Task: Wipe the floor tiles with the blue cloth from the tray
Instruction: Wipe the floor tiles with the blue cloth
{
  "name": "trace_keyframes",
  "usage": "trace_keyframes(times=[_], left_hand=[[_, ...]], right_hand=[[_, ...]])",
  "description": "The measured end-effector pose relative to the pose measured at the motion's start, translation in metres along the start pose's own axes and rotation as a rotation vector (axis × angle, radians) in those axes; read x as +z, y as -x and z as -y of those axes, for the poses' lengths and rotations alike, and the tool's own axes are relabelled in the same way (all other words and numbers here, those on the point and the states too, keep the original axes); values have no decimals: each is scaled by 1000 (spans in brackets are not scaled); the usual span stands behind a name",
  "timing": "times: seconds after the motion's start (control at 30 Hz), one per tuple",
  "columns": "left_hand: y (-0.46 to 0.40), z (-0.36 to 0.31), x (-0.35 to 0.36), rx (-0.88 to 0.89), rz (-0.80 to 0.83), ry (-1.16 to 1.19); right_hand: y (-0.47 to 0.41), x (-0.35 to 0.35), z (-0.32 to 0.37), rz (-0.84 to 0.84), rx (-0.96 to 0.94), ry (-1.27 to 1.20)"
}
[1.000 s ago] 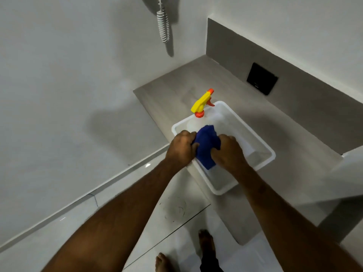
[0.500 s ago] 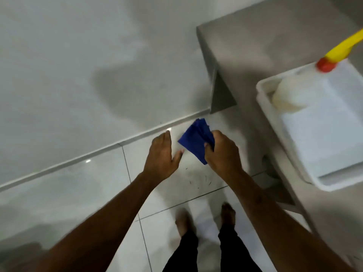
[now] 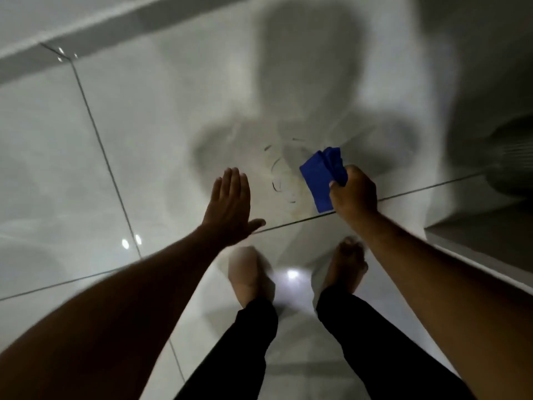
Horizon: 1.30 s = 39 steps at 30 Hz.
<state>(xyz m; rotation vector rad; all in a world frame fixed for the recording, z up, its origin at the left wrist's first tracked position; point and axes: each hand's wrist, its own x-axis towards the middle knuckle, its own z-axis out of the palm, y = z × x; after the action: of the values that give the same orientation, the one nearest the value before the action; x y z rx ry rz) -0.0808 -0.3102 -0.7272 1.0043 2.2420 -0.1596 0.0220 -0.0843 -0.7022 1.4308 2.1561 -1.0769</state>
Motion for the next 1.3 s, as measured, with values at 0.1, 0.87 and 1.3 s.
trace_keyframes(times=[0.1,0.87,1.3], left_hand=[[-38,8,45,-4,0,-4],[-103,76,90,-52,30,139],[-99,73,91,-56,30,121]], right_hand=[[-40,41,-34,21,32,-9],[-154,158,38,-268,-736,596],[-95,184,-23,-61,-1127,762]])
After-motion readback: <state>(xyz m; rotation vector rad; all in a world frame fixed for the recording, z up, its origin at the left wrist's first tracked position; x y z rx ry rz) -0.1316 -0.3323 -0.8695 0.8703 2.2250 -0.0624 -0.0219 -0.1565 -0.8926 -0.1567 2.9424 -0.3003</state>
